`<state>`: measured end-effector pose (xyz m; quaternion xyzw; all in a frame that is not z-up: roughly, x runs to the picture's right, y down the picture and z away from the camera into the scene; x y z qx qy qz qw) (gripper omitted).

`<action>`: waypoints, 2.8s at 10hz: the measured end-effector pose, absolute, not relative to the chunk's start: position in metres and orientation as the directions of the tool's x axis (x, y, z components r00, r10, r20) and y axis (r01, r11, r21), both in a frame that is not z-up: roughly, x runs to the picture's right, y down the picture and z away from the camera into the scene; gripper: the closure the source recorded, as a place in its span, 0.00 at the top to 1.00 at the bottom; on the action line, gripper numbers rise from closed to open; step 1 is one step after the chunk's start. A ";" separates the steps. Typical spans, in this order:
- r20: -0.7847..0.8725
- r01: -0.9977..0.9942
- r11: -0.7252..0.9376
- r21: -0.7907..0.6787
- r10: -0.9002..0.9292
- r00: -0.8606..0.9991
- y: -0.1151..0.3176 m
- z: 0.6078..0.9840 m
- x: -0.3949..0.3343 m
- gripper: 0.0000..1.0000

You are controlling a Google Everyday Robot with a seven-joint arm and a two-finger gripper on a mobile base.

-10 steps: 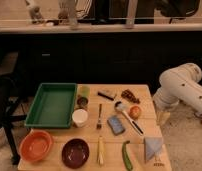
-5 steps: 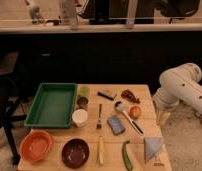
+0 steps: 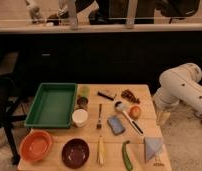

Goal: Wipe red bowl with sponge

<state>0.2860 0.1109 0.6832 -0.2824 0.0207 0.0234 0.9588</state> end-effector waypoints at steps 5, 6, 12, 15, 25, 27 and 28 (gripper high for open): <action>-0.053 -0.056 0.839 -0.541 0.033 0.998 0.111 0.683 0.286 0.80; -0.053 -0.056 0.839 -0.541 0.033 0.998 0.111 0.683 0.286 0.80; -0.053 -0.057 0.839 -0.541 0.033 0.998 0.111 0.683 0.286 0.80; -0.069 -0.112 0.845 -0.523 0.090 0.994 0.107 0.677 0.288 0.80; -0.204 -0.431 0.732 -0.527 0.383 0.901 0.134 0.692 0.183 0.80; -0.216 -0.434 0.728 -0.530 0.379 0.900 0.139 0.698 0.175 0.80; -0.216 -0.435 0.729 -0.529 0.380 0.900 0.139 0.698 0.175 0.80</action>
